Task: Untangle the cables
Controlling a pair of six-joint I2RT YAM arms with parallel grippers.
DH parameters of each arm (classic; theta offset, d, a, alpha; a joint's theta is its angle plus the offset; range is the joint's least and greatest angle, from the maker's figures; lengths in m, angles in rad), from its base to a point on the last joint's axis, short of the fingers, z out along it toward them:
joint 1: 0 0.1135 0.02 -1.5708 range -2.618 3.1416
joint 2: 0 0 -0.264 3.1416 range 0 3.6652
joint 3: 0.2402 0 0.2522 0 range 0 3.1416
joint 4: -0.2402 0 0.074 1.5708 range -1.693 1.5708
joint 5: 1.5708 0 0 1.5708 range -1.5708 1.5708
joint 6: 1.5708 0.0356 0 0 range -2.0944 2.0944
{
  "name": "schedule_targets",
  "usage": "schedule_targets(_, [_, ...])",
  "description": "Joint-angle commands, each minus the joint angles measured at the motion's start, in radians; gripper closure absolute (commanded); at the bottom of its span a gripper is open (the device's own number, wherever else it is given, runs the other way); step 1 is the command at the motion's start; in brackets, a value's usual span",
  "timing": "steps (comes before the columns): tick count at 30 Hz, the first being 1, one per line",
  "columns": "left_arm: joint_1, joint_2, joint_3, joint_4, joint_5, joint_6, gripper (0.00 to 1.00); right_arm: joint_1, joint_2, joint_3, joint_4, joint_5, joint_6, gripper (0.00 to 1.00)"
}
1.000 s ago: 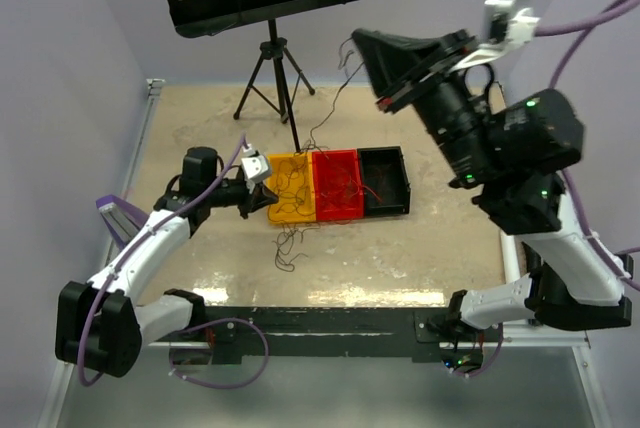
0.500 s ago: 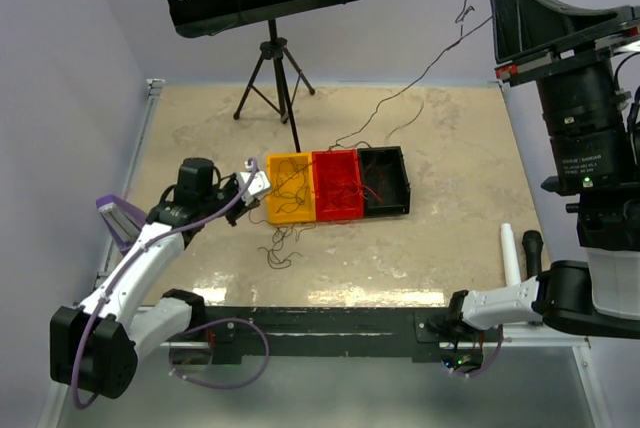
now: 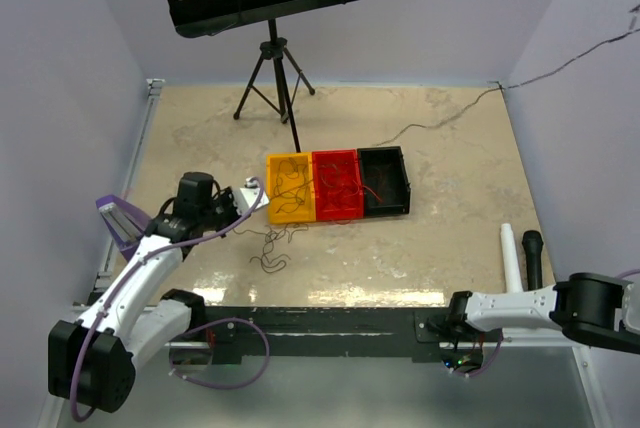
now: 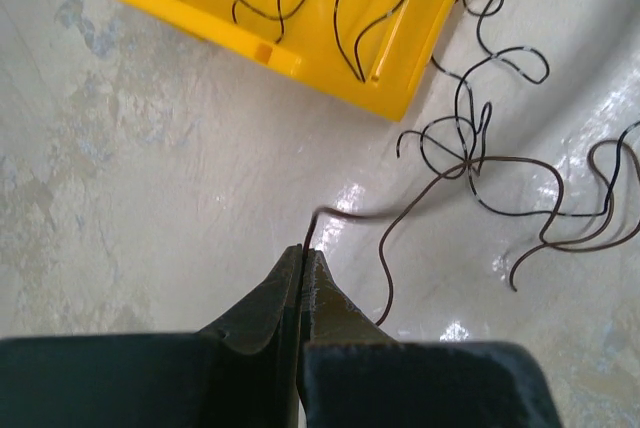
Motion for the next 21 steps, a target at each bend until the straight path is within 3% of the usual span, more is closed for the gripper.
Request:
schedule_targets(1, [0.004, -0.021, -0.047, -0.017, -0.125, 0.056, 1.0, -0.001, -0.032, -0.005, 0.084, 0.04, -0.059, 1.0])
schedule_targets(6, [0.002, -0.058, -0.058, -0.043, -0.155, 0.071, 1.0, 0.016, -0.041, 0.056, 0.05, 0.077, -0.082, 1.0])
schedule_targets(13, [0.002, -0.07, -0.028, -0.06, -0.179, 0.042, 1.0, 0.036, -0.076, -0.039, 0.049, 0.086, -0.062, 1.0])
schedule_targets(16, [0.004, -0.047, -0.074, -0.021, -0.28, 0.051, 1.0, 0.036, -0.093, -0.026, 0.075, 0.086, -0.071, 1.0])
schedule_targets(21, [0.004, -0.068, -0.171, -0.011, -0.336, 0.104, 1.0, 0.039, -0.13, 0.039, 0.105, 0.063, -0.096, 1.0])
